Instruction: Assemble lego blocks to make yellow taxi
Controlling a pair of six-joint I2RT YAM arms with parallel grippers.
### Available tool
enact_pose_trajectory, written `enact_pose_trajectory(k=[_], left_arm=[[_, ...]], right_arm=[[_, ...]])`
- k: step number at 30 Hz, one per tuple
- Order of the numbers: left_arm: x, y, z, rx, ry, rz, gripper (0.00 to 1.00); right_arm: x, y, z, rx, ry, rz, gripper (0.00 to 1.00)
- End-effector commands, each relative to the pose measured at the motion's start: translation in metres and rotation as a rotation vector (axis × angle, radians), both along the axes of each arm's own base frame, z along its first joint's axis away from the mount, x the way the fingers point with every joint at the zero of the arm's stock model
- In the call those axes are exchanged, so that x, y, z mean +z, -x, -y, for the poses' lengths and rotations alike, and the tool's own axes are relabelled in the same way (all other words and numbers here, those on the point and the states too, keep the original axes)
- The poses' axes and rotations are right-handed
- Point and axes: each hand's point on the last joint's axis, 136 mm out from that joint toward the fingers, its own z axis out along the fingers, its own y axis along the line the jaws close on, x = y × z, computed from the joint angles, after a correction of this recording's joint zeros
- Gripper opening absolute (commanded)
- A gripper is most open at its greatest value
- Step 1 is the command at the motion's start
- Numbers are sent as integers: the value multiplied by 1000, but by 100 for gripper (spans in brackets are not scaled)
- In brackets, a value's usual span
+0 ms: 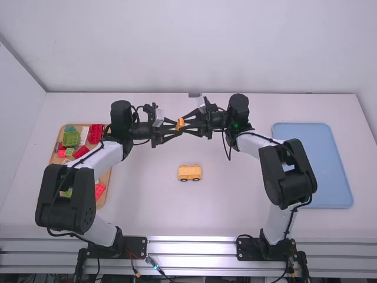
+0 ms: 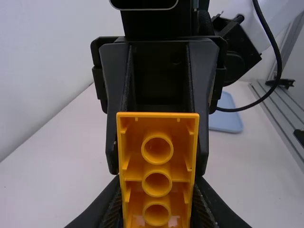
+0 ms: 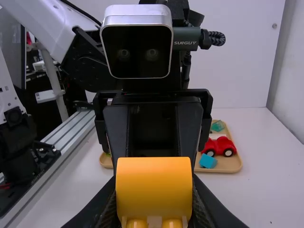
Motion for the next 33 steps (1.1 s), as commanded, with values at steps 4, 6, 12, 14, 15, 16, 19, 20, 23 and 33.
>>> enact_pose_trajectory(k=[4,6,12,14,15,16,19,20,23,33], left_arm=[[6,6,1,-12,2,22,68],[6,6,1,-12,2,21,99],[-17,-26,-19,222,-68,-113,99],[-43,-51,-44,438,-163,-192,99],[-54,-58,-57,524,-200,-232,99],[-59,-61,-63,559,-217,-250,99],[-75,-66,-91,675,-281,-322,99],[-75,-67,-96,692,-288,-334,99],[-72,-70,-118,736,-296,-392,99],[-46,-69,-236,1071,-377,-620,99]], right_arm=[[5,-3,-5,4,-5,5,28],[5,-9,-4,-27,-6,-1,26],[5,-27,-5,-129,-5,-43,20],[0,-41,-2,-201,10,-90,17],[-4,-46,0,-231,23,-108,17],[-6,-48,0,-247,30,-113,17],[-18,-62,2,-357,98,-143,15],[-21,-65,2,-382,121,-147,15],[-30,-73,1,-465,236,-146,15],[-45,-36,-22,-414,701,5,13]])
